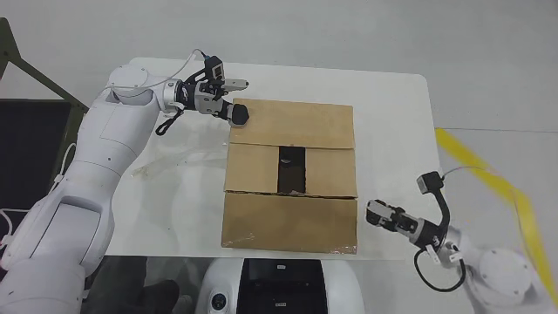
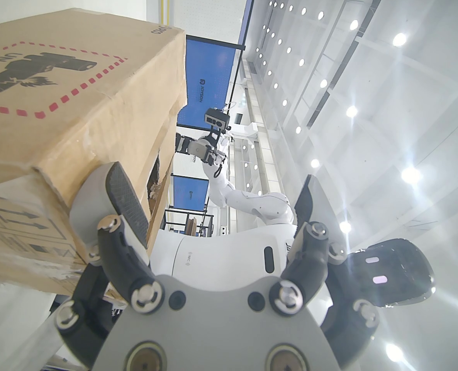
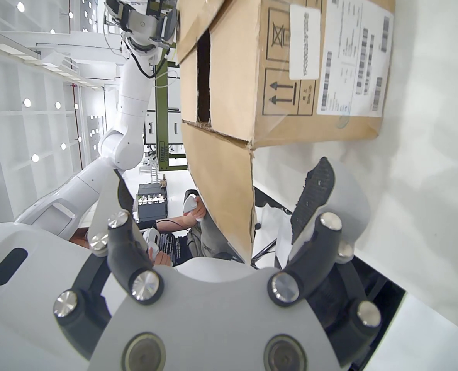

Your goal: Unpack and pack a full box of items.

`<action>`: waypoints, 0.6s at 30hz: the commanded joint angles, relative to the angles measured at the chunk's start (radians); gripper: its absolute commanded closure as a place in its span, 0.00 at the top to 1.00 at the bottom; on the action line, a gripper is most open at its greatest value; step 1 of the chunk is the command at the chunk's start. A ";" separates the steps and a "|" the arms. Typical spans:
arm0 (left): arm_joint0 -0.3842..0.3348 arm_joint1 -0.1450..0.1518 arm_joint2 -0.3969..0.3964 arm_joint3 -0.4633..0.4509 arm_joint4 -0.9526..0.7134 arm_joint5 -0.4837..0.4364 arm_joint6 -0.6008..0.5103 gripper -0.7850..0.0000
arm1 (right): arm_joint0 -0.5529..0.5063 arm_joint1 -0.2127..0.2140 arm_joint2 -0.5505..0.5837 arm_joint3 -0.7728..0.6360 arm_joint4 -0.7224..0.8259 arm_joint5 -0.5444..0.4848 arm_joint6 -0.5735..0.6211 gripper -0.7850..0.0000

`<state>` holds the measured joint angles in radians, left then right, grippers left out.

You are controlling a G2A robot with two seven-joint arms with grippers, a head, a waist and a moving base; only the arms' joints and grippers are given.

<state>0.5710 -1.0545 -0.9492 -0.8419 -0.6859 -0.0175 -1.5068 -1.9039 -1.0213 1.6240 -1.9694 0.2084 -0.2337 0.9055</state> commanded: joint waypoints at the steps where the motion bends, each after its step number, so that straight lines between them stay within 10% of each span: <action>1: 0.000 0.000 0.000 0.000 0.000 0.000 0.000 1.00 | -0.001 0.000 -0.015 0.001 0.000 0.010 0.010 1.00; 18: 0.000 0.000 0.000 0.000 0.000 0.000 0.000 1.00 | 0.007 0.003 -0.103 -0.028 0.115 0.060 0.098 1.00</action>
<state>0.5710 -1.0545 -0.9492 -0.8419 -0.6859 -0.0175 -1.5068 -1.8942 -1.0188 1.5163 -1.9903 0.3180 -0.1714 1.0014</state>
